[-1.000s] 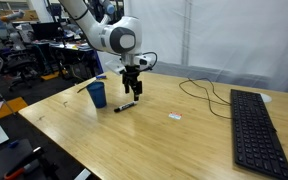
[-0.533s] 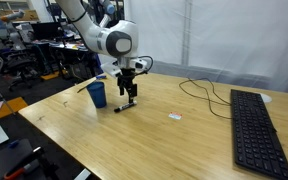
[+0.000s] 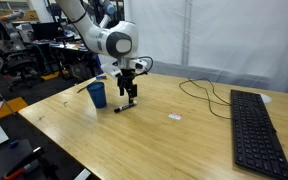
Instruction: Put the marker in the cup
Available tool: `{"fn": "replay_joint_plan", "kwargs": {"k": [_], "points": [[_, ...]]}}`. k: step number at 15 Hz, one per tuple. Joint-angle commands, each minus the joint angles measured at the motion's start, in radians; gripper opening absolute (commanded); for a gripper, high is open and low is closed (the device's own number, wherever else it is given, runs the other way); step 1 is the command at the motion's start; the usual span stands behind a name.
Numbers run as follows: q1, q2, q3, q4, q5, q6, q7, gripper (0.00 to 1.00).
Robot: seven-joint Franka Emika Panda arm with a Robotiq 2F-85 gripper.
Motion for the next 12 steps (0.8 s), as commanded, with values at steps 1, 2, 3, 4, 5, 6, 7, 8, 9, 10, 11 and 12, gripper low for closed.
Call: {"fn": "replay_joint_plan", "kwargs": {"k": [1,2,3,4,5,6,7,8,9,10,11,12], "points": [[0.0,0.01,0.0,0.012,0.003,-0.008,-0.007,1.0],[0.0,0.015,-0.002,0.013,0.003,-0.003,-0.007,1.0],[0.0,0.019,-0.004,0.014,0.003,0.002,-0.005,1.0],[0.0,0.021,-0.007,0.01,0.002,0.018,-0.004,1.0],[0.0,0.024,-0.01,0.009,0.001,0.029,-0.003,1.0],[0.002,0.025,-0.016,0.005,-0.001,0.047,0.003,1.0],[-0.001,0.027,-0.017,0.003,0.001,0.061,-0.001,1.0],[-0.001,0.03,-0.019,0.0,0.003,0.08,0.0,1.0],[0.0,0.036,-0.022,-0.003,0.002,0.102,0.002,1.0],[0.002,0.043,-0.025,0.001,0.001,0.112,0.004,1.0],[0.003,0.049,-0.026,0.0,0.001,0.13,0.007,1.0],[0.006,0.055,-0.029,0.001,0.0,0.14,0.012,1.0]]}}
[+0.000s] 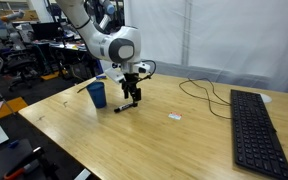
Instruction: Put the marker in the cup
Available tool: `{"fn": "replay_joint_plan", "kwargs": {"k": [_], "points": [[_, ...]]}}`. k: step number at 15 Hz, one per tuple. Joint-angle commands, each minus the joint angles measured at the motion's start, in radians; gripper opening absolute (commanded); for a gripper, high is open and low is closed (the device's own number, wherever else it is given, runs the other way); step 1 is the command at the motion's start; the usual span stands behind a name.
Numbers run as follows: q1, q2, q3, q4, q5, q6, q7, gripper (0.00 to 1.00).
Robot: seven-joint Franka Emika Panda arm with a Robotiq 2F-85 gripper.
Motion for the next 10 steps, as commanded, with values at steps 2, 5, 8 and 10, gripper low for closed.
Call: {"fn": "replay_joint_plan", "kwargs": {"k": [2,5,8,10], "points": [[0.018,0.021,-0.016,-0.003,-0.002,0.076,0.029,0.8],[0.031,0.026,-0.025,-0.007,-0.004,0.099,0.06,0.58],[0.044,0.02,-0.042,-0.008,-0.01,0.096,0.092,0.39],[0.052,0.018,-0.05,-0.008,-0.014,0.097,0.108,0.25]]}}
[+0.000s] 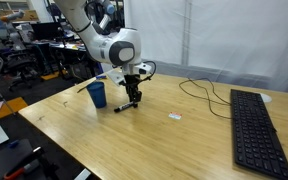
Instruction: Put the marker in the cup
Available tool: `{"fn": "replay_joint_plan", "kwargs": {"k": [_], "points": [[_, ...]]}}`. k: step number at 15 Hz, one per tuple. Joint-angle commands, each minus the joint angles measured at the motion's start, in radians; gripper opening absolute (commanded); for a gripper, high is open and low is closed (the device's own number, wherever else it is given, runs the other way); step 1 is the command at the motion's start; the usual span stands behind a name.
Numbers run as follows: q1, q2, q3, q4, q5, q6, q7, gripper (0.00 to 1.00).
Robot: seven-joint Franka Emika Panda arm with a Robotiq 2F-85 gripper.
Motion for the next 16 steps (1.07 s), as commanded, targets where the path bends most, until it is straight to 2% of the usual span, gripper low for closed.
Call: {"fn": "replay_joint_plan", "kwargs": {"k": [1,3,4,5,9,16], "points": [[0.029,0.0,-0.021,-0.01,-0.009,0.038,0.037,0.17],[0.038,-0.005,-0.026,-0.013,-0.012,0.039,0.049,0.04],[0.043,-0.011,-0.027,-0.016,-0.014,0.04,0.052,0.0],[0.052,-0.023,-0.029,-0.024,-0.017,0.042,0.059,0.05],[0.099,-0.072,-0.045,-0.052,-0.039,0.065,0.091,0.05],[0.181,-0.184,-0.143,-0.121,-0.169,0.133,0.211,0.05]]}}
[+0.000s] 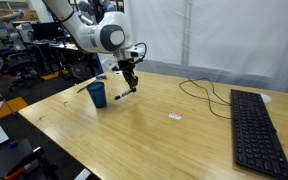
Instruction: Put the marker in the cup
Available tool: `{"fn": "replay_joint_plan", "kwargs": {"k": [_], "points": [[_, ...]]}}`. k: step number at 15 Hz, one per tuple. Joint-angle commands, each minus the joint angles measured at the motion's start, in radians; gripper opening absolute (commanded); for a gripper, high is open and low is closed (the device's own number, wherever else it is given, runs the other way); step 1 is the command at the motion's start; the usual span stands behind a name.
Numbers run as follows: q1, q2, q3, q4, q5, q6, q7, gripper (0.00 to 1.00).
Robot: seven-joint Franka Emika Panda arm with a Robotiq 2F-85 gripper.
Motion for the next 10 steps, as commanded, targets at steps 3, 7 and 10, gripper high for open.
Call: {"fn": "replay_joint_plan", "kwargs": {"k": [3,7,10], "points": [[0.08,-0.119,-0.105,-0.105,-0.137,0.094,0.123,0.05],[0.227,-0.162,-0.257,-0.172,-0.386,0.262,0.337,0.05],[0.402,-0.158,-0.44,-0.195,-0.58,0.352,0.544,0.05]]}}
